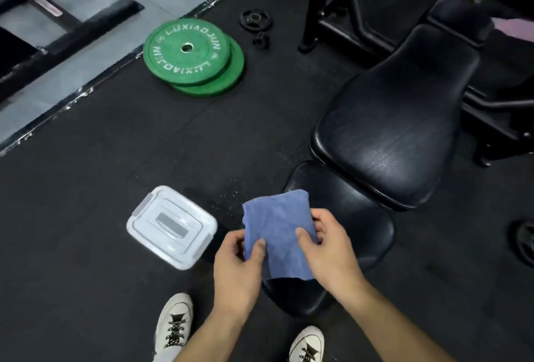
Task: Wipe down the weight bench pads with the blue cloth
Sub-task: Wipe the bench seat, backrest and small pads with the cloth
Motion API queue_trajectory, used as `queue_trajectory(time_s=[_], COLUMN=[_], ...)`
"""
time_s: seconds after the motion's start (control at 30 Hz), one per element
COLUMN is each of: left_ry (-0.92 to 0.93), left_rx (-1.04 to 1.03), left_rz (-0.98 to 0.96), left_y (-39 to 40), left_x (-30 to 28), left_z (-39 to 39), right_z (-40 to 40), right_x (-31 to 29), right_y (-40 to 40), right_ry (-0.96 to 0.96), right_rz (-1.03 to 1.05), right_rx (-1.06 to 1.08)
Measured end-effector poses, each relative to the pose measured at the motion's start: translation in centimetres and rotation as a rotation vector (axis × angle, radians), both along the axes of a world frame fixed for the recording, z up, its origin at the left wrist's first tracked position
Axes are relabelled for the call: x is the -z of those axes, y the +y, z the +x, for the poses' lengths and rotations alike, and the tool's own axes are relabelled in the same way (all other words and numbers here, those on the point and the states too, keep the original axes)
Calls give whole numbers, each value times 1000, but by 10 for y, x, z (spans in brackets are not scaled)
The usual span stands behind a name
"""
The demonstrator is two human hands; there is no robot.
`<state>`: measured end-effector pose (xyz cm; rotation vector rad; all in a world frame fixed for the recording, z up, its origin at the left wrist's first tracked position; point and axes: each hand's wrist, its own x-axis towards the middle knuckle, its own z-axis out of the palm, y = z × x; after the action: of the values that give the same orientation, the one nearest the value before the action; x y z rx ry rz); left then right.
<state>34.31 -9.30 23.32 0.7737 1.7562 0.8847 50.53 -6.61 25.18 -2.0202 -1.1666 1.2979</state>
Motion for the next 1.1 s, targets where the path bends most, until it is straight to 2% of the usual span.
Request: queue_trajectory(time_s=[0.2,0.33,0.5,0.7,0.9,1.1], left_ry=[26,46,46,86,155,190], left_rx=[-58,-103,-216,-370,-509,-624], left_rz=[-94,-220,-259,-255,-239,-205], left_y=[-9,-14,-23,-27,-30,-53], left_x=[17,50,64,68,61,57], left_z=[41,47,49,68,91,124], right_z=[36,49,52,57,76,94], right_x=[24,52,56,64,63,67], right_y=[14,15,9,13,33,51], right_ry=[-107,-283,-352,-232,-144,-179], right_rz=[-84,-127,-38,-40,-13,50], right_rx=[-132,-275,-351,-432,-622,-868])
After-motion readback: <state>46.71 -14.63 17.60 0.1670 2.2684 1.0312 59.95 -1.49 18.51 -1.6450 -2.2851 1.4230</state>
